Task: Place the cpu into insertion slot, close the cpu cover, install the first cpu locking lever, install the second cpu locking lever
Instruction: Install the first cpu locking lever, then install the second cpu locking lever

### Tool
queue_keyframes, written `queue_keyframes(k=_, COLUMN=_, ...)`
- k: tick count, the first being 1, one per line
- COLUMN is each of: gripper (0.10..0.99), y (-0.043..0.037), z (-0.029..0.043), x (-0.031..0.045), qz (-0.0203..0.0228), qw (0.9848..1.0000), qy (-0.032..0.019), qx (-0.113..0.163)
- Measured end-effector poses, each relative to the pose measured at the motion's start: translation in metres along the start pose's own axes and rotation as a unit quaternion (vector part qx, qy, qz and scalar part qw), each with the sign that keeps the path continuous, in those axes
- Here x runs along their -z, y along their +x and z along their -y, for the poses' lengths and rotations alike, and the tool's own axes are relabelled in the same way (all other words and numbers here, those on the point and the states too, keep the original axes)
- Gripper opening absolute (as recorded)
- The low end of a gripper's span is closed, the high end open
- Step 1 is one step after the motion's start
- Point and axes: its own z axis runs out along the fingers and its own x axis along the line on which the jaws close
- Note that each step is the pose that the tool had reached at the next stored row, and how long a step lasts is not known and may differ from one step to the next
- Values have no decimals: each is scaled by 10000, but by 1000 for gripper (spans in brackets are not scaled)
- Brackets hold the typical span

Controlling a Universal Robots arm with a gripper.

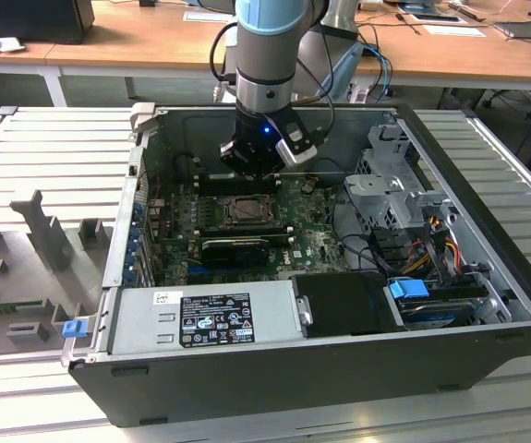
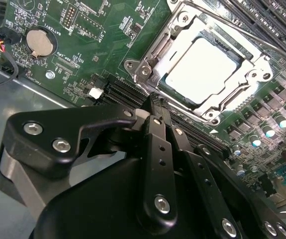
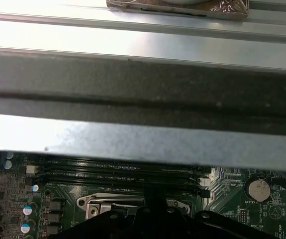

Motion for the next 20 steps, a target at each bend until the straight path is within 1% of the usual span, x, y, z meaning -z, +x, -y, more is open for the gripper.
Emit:
queue_keyframes(k=4, gripper=106, y=1, z=11, x=2, qz=0, qw=10000, qy=0, qx=1)
queue_keyframes(k=11, gripper=106, y=4, z=67, x=8, qz=0, qw=10000, qy=0, qx=0)
queue_keyframes(k=15, gripper=106, y=6, z=82, x=12, qz=0, qw=10000, qy=1, qx=0)
queue_keyframes(k=17, gripper=106, y=5, z=80, x=29, qz=0, qw=10000, qy=1, qx=0)
queue_keyframes(k=20, gripper=106, y=4, z=72, x=95, qz=0, qw=10000, qy=1, qx=0)
